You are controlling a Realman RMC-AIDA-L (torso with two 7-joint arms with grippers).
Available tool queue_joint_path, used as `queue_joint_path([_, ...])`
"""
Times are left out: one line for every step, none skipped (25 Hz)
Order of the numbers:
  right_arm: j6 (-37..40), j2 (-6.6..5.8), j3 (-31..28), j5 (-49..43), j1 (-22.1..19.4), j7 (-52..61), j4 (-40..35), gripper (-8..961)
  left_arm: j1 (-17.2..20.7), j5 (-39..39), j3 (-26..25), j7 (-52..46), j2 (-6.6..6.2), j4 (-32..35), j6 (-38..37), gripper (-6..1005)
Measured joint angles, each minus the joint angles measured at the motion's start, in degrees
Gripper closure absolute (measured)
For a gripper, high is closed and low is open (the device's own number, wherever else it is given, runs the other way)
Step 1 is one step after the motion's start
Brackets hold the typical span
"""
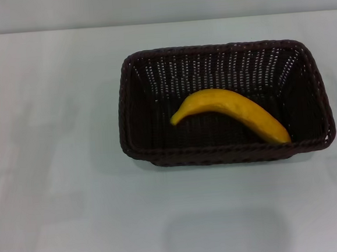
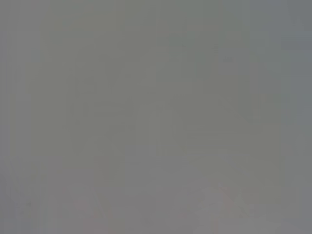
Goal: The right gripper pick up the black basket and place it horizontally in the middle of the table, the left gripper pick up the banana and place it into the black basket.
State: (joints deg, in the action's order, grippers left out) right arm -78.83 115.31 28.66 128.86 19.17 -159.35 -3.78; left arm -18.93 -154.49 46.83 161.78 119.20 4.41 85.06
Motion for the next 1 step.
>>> queue_joint_path([0.02,0.00,-0.15,0.07,0.11,0.00,-0.02,96,-0.16,-0.01,-0.01,0.00,-0.01,0.27,0.00,124])
